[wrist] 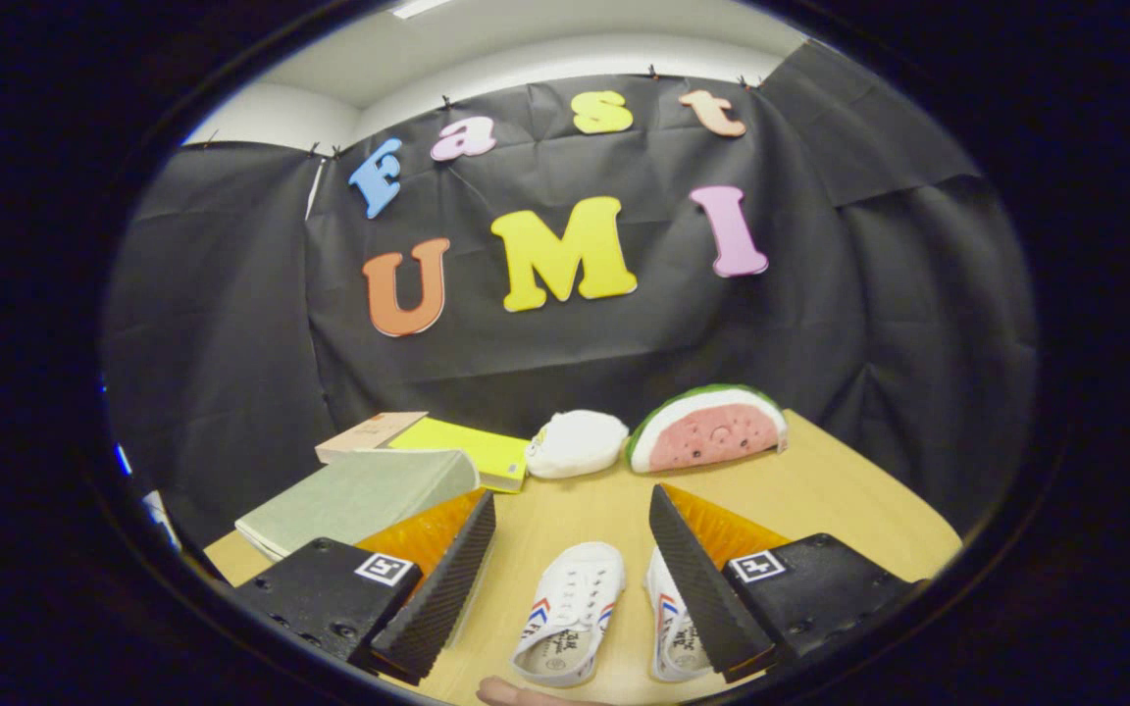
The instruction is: Open the storage box then place both shoes into the box .Put the left shoe in first, then the right shoe, with the right side of both shoes facing outward in a uniform manner.
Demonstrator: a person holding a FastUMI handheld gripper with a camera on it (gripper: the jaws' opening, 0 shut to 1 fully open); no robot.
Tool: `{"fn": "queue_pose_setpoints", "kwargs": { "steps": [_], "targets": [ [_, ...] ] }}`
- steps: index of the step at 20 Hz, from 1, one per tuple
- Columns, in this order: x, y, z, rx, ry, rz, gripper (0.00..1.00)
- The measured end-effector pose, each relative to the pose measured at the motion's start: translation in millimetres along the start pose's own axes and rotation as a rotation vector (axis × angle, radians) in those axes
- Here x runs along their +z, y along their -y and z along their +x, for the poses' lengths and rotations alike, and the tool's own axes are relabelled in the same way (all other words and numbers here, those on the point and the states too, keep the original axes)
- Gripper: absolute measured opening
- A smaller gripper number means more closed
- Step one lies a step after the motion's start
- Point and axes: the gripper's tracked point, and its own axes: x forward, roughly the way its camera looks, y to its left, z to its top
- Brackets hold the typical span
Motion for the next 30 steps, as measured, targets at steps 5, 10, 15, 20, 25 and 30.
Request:
{"fn": "queue_pose_setpoints", "kwargs": {
  "steps": [5,10,15,20,25,30],
  "targets": [
    [-20,-24,65,0.174,-0.234,0.196,1.0],
    [-34,-64,98,0.437,-0.471,0.468,0.99],
    [-40,-90,98,0.677,-0.612,0.62,0.99],
    [-43,-104,109,0.824,-0.703,0.783,0.96],
    [-37,-113,107,0.86,-0.722,0.818,0.83],
    [-33,-107,104,0.797,-0.72,0.793,0.67]
  ]
}}
